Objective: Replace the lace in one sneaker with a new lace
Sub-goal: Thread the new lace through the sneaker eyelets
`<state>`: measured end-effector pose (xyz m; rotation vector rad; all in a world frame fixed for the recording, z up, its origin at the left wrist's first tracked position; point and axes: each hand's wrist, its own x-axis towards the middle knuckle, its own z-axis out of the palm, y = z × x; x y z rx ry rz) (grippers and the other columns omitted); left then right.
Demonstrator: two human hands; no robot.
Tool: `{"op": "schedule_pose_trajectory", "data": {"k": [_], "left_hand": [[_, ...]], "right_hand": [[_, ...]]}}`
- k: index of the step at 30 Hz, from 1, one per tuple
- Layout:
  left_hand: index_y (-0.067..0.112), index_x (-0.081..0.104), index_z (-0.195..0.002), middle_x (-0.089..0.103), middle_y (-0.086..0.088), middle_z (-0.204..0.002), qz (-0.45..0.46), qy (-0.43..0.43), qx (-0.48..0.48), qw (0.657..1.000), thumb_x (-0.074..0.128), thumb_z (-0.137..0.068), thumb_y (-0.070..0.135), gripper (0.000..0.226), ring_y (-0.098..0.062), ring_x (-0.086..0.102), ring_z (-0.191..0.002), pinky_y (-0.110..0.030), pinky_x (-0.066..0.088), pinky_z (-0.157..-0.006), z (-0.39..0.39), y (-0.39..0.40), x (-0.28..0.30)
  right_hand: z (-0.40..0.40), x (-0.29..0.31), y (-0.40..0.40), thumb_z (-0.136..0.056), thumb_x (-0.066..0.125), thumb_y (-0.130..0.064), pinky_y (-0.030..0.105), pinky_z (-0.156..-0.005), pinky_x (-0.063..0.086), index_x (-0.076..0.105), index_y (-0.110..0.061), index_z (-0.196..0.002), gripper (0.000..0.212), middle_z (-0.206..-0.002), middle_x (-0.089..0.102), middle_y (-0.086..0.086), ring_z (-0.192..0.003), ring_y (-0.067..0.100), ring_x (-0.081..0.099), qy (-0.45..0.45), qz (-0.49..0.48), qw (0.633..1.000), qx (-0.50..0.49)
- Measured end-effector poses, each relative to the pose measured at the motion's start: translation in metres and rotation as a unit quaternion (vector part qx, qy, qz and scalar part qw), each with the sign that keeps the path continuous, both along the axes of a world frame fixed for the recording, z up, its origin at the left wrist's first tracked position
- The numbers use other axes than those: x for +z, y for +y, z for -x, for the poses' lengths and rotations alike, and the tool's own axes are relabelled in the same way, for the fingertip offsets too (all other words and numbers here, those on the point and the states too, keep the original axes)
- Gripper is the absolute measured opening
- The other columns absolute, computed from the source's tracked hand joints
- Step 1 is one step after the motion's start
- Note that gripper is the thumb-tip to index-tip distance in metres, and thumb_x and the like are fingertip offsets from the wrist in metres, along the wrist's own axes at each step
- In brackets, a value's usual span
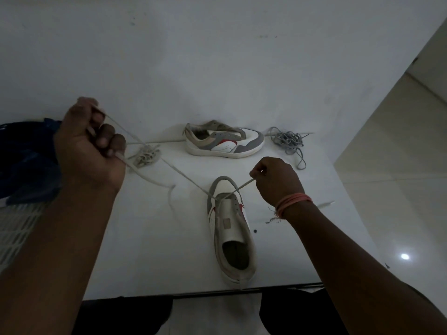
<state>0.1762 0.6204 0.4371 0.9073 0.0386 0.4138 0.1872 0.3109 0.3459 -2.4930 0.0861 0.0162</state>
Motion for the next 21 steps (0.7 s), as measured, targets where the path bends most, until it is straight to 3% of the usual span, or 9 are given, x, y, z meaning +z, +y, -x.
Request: {"op": "schedule_pose_trajectory", "data": {"k": [2,4,8,11,13,15,17,19,21], "left_hand": [[0.023,0.061,-0.086,0.05,0.012,-0.07,0.004,0.06,-0.004,0.998,0.055,-0.1,0.026,0.016,-0.003,0.034,-0.044,-0.016,0.024,-0.038,-0.001,-0.011,-0.008],[0.022,0.062,-0.089,0.051,0.01,-0.07,-0.09,0.137,-0.04,0.986,0.057,-0.099,0.023,0.011,-0.003,0.031,-0.041,-0.016,0.022,-0.034,-0.002,-0.025,-0.016],[0.015,0.07,-0.095,0.06,0.002,-0.076,-0.296,0.264,-0.098,0.913,0.059,-0.099,0.02,0.013,-0.005,0.034,-0.042,-0.015,0.022,-0.035,-0.002,-0.042,-0.025],[0.013,0.071,-0.109,0.07,-0.004,-0.099,-0.434,0.361,-0.111,0.818,0.064,-0.097,0.031,0.023,-0.013,0.055,-0.065,-0.023,0.046,-0.053,-0.001,-0.039,-0.037],[0.018,0.064,-0.126,0.065,-0.01,-0.126,-0.57,0.402,-0.132,0.704,0.068,-0.09,0.05,0.049,-0.025,0.062,-0.102,-0.038,0.054,-0.088,0.003,-0.041,-0.054],[0.031,0.047,-0.145,0.046,-0.011,-0.15,-0.694,0.393,-0.145,0.586,0.063,-0.072,0.082,0.09,-0.033,0.048,-0.132,-0.047,0.043,-0.108,0.012,-0.057,-0.072],[0.042,0.032,-0.152,0.03,-0.006,-0.162,-0.767,0.312,-0.155,0.539,0.051,-0.063,0.095,0.106,-0.033,0.032,-0.146,-0.051,0.034,-0.115,0.024,-0.086,-0.09],[0.043,0.018,-0.157,0.012,-0.003,-0.169,-0.799,0.248,-0.186,0.516,0.05,-0.075,0.087,0.098,-0.032,0.014,-0.153,-0.055,0.021,-0.118,0.036,-0.111,-0.105],[0.038,0.006,-0.16,0.001,-0.004,-0.17,-0.792,0.254,-0.225,0.508,0.051,-0.088,0.07,0.091,-0.033,0.004,-0.155,-0.054,0.014,-0.12,0.045,-0.121,-0.117]], "right_hand": [[0.001,-0.003,0.002,-0.092,0.063,-0.021,0.032,-0.074,0.05,0.068,-0.021,-0.085,0.009,-0.087,0.065,-0.006,-0.083,0.015,0.062,0.0,-0.004,1.0,0.008],[0.002,-0.002,0.007,-0.092,0.063,-0.022,0.029,-0.072,0.047,0.068,-0.021,-0.085,0.009,-0.086,0.064,-0.007,-0.081,0.013,0.06,0.004,-0.014,1.0,0.027],[0.003,0.007,0.012,-0.093,0.064,-0.025,0.022,-0.065,0.043,0.07,-0.02,-0.086,0.01,-0.076,0.065,-0.01,-0.073,0.008,0.062,-0.019,-0.065,0.996,0.055],[0.002,0.015,0.006,-0.092,0.066,-0.025,0.016,-0.06,0.041,0.072,-0.02,-0.088,0.009,-0.074,0.07,-0.006,-0.067,0.005,0.064,-0.021,-0.122,0.991,0.049],[0.002,0.015,0.005,-0.093,0.066,-0.029,0.02,-0.065,0.044,0.072,-0.02,-0.089,0.011,-0.075,0.068,-0.007,-0.069,0.006,0.062,-0.002,-0.106,0.992,0.069],[0.006,0.009,0.008,-0.092,0.067,-0.038,0.024,-0.072,0.044,0.073,-0.02,-0.091,0.019,-0.082,0.064,-0.009,-0.077,0.005,0.059,0.047,-0.032,0.992,0.111],[0.009,0.0,0.014,-0.091,0.068,-0.039,0.028,-0.076,0.049,0.076,-0.017,-0.093,0.024,-0.09,0.066,-0.005,-0.085,0.011,0.062,0.092,0.043,0.986,0.134],[0.01,-0.005,0.017,-0.092,0.066,-0.031,0.034,-0.08,0.055,0.076,-0.017,-0.093,0.018,-0.092,0.07,-0.001,-0.088,0.018,0.066,0.097,0.076,0.985,0.117],[0.008,-0.002,0.015,-0.092,0.062,-0.027,0.038,-0.081,0.057,0.075,-0.019,-0.093,0.016,-0.091,0.072,-0.001,-0.085,0.018,0.067,0.075,0.085,0.99,0.087]]}}
